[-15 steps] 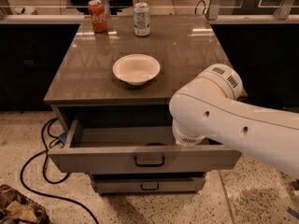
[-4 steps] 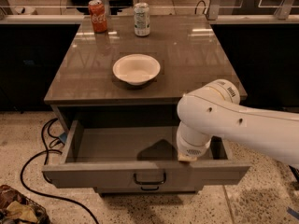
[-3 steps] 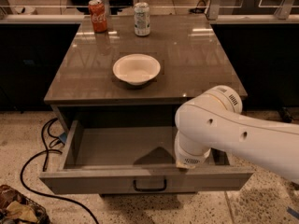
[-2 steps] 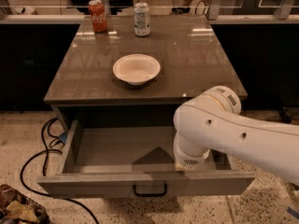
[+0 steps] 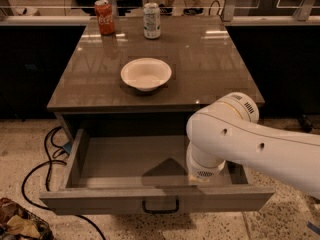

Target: Open top drawer

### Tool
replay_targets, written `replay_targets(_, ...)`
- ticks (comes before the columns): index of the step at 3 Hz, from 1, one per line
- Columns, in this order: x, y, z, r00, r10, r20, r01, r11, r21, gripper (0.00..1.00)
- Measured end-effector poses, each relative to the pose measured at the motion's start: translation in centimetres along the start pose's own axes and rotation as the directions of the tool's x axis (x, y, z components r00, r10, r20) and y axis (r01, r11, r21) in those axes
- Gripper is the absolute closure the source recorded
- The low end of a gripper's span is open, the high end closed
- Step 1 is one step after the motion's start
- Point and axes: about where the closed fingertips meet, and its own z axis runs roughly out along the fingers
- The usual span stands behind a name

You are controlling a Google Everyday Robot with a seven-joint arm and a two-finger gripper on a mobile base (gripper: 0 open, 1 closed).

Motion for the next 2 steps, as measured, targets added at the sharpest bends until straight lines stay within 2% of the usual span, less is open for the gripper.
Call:
replay_targets(1, 0.02, 0.04, -0.03, 1.0, -0.001, -0.001, 0.001, 1.0, 0.001, 0.14)
replay_targets(2, 0.04, 0.08, -0.06, 1.0, -0.001, -0.002, 0.001, 1.0, 0.001, 0.0)
